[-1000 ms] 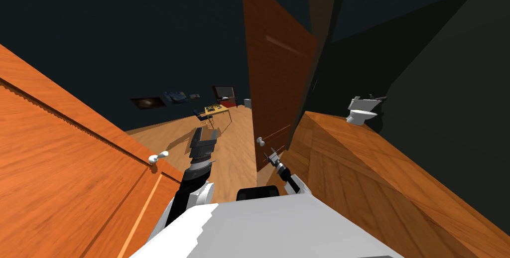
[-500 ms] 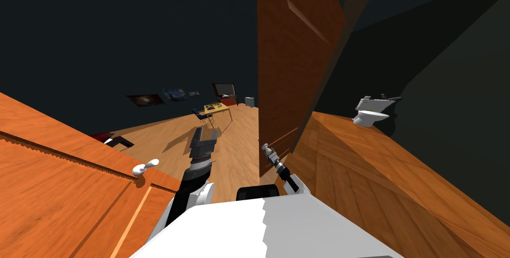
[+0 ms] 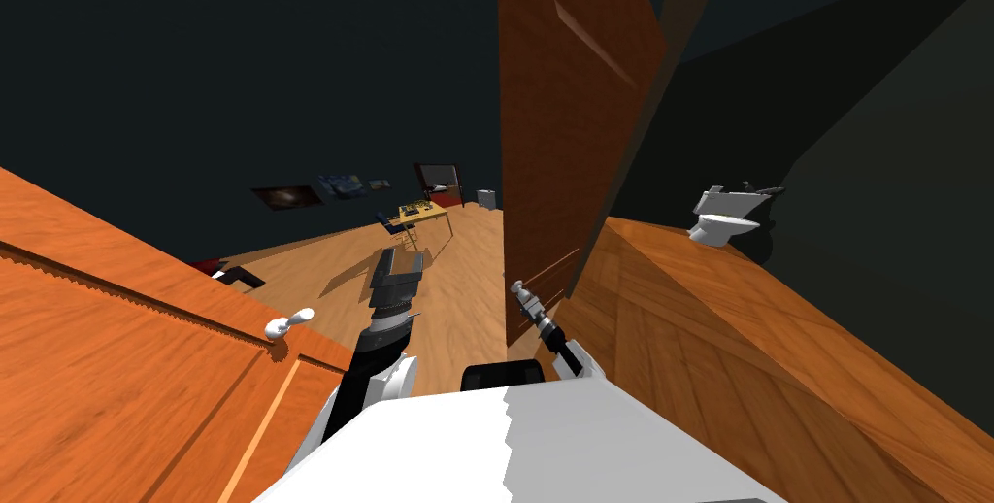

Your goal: Push the door open

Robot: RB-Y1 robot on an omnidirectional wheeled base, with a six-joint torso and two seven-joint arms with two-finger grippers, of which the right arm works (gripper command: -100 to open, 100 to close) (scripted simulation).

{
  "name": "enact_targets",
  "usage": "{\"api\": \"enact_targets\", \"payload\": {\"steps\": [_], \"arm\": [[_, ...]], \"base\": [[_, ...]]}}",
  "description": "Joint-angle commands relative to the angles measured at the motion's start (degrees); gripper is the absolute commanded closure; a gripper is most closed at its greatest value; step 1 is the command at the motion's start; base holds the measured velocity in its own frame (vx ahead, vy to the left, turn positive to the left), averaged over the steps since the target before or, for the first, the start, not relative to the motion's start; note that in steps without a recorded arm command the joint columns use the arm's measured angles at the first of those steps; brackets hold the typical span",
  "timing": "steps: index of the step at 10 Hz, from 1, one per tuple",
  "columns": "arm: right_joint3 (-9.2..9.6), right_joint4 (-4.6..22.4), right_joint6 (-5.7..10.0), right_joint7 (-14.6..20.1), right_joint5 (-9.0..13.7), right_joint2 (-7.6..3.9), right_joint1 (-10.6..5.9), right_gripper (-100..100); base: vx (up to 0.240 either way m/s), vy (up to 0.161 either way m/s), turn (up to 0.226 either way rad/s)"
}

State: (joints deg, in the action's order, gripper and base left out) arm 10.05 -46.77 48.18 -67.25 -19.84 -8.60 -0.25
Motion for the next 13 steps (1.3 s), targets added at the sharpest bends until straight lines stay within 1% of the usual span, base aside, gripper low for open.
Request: {"api": "enact_targets", "payload": {"steps": [1, 2, 3, 4, 8, 13], "arm": [[-0.06, -0.2, 0.18, 0.0, 0.1, 0.04, -0.09, 100], [0.27, 0.2, -0.01, 1.9, 0.5, 0.02, -0.11, 100], [0.37, 0.2, -0.02, 2.5, 0.7, 0.03, -0.16, 100], [0.65, 0.3, -0.02, 4.4, 1.2, 0.06, -0.3, 100], [1.39, 0.7, -0.04, 9.2, 2.5, 0.15, -0.68, 100], [2.74, 1.4, -0.07, 17.5, 4.9, 0.31, -1.36, 100]], "base": [[0.0, 0.0, 0.0], [0.017, 0.007, -0.032], [0.023, 0.013, -0.032], [0.032, 0.023, -0.04], [0.035, 0.017, -0.03], [0.043, 0.026, -0.04]]}}
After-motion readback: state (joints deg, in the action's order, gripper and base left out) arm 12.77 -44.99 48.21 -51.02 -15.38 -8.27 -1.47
